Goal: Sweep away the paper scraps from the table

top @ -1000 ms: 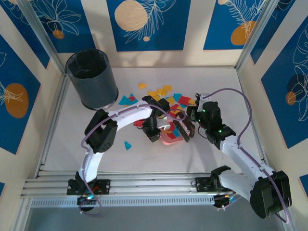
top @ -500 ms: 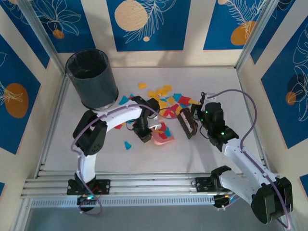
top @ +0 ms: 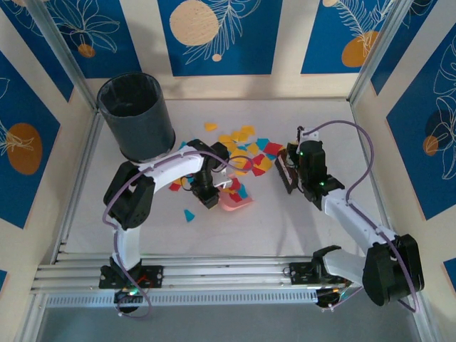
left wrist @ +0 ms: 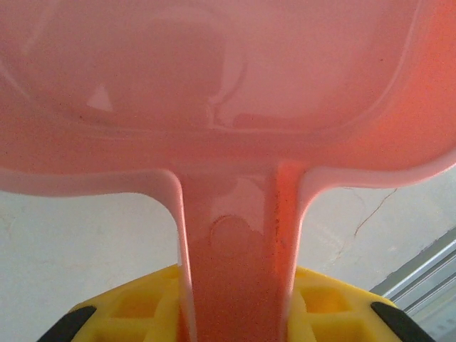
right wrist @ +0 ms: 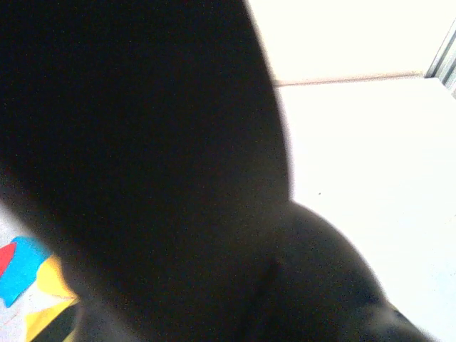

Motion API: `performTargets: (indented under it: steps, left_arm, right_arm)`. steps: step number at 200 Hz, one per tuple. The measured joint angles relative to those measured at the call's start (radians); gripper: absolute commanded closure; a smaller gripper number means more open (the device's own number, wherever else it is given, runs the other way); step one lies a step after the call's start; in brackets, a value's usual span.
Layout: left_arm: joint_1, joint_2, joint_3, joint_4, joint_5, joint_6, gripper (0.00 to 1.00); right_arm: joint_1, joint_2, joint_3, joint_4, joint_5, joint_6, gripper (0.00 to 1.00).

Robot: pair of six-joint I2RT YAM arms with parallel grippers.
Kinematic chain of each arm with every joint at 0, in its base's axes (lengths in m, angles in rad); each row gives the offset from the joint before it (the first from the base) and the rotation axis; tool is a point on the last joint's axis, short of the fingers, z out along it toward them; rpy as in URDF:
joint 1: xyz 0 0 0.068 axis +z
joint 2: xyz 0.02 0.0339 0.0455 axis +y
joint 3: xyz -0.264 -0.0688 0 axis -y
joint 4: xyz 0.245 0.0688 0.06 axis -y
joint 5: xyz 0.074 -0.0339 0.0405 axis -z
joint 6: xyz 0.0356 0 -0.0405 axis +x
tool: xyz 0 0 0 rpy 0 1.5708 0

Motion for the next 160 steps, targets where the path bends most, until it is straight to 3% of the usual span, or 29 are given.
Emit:
performTargets:
  steps: [60,160]
  left_arm:
    - [0.002,0.05,0.039,0.0,0.013,0.0,1.0]
    - [0.002,0.119,0.114,0.0,0.036,0.0,1.0]
  right_arm:
    - [-0.01,0.129,0.086,0.008,-0.08,-0.043,1.0]
    - [0.062,0.101,0.095,-0.055,-0.217,-0.117,1.0]
